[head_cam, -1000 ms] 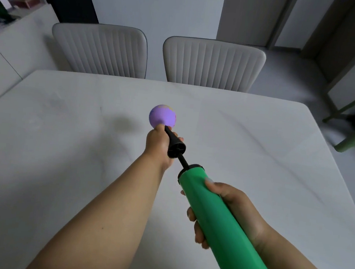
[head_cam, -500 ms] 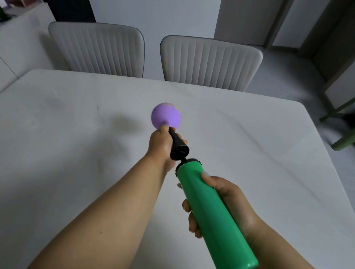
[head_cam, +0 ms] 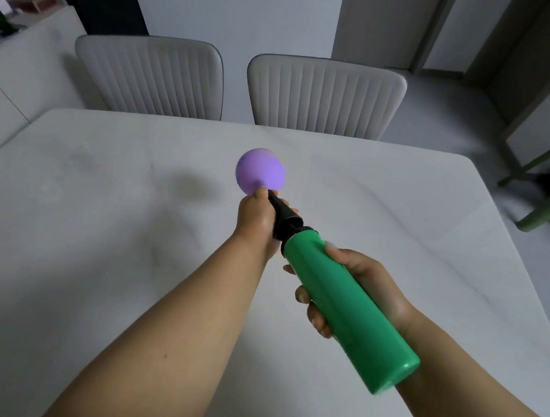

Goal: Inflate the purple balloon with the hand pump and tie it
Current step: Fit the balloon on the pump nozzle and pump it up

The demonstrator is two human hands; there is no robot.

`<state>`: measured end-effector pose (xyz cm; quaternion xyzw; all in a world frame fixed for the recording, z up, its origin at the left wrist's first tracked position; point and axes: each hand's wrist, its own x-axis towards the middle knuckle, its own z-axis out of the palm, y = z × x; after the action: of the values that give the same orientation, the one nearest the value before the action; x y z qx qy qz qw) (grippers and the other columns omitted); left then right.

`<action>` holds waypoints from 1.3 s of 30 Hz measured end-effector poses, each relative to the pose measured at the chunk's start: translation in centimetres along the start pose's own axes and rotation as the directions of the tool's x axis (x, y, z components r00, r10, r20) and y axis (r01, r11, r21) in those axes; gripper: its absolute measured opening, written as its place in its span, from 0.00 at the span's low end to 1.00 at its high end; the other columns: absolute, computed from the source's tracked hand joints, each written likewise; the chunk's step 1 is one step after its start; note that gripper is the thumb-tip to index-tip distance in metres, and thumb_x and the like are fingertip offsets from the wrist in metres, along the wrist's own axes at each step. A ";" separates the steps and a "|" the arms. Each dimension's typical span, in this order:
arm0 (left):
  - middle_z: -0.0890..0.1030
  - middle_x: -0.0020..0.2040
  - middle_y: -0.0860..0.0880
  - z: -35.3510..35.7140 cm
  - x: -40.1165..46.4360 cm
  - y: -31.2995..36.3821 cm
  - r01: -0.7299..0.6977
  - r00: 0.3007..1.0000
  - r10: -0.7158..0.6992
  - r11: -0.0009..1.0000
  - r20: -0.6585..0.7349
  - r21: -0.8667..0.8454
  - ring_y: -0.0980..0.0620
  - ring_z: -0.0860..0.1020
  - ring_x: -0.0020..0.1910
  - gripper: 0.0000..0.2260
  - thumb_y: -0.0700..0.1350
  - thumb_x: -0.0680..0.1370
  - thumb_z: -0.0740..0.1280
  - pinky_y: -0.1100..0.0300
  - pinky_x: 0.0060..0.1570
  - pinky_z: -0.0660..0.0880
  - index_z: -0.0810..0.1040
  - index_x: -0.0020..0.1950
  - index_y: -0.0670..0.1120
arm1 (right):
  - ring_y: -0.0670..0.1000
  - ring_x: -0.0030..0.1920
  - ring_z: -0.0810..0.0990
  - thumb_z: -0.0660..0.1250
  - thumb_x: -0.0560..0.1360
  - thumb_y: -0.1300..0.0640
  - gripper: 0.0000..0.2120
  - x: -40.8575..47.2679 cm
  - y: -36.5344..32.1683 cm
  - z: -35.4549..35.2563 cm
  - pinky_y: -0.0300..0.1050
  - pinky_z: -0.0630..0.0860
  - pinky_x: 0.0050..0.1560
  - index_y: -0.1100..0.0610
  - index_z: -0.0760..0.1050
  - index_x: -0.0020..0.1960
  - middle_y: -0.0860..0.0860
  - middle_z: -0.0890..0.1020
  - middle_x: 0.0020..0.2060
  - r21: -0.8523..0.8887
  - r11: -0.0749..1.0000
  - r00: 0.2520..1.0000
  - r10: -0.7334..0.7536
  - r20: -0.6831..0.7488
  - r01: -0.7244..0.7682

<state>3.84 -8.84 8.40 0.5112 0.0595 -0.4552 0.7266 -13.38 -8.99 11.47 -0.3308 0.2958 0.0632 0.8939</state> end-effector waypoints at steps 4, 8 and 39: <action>0.67 0.21 0.49 -0.6 0.3 1.2 -0.040 0.995 0.039 0.999 -0.095 -0.011 0.51 0.67 0.13 0.13 0.40 0.80 0.52 0.69 0.21 0.68 0.63 0.35 0.43 | 0.58 0.27 0.81 0.76 0.60 0.47 0.30 -1.8 0.5 -1.2 0.44 0.78 0.27 0.62 0.77 0.56 0.60 0.80 0.35 0.033 0.996 0.986 0.075 0.146 -0.080; 0.66 0.27 0.46 -0.5 0.2 1.2 -0.052 0.993 0.051 0.999 -0.110 -0.009 0.52 0.67 0.13 0.14 0.41 0.80 0.51 0.69 0.22 0.68 0.63 0.34 0.44 | 0.58 0.26 0.81 0.72 0.63 0.47 0.27 -1.3 -0.1 -0.9 0.44 0.78 0.26 0.62 0.76 0.56 0.60 0.80 0.35 0.008 0.997 0.987 0.079 0.141 -0.080; 0.67 0.26 0.47 1.3 -0.7 1.2 -0.080 0.992 0.084 0.996 -0.098 0.044 0.52 0.67 0.14 0.13 0.44 0.82 0.53 0.69 0.21 0.69 0.66 0.38 0.43 | 0.58 0.26 0.80 0.72 0.63 0.46 0.28 -2.3 0.1 -1.1 0.44 0.77 0.26 0.61 0.75 0.57 0.60 0.79 0.35 -0.031 1.000 0.998 0.007 0.057 -0.005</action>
<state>3.83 -9.33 10.24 0.5498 0.0656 -0.3999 0.7304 -15.82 -9.40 12.01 -0.3417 0.2703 0.0798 0.8966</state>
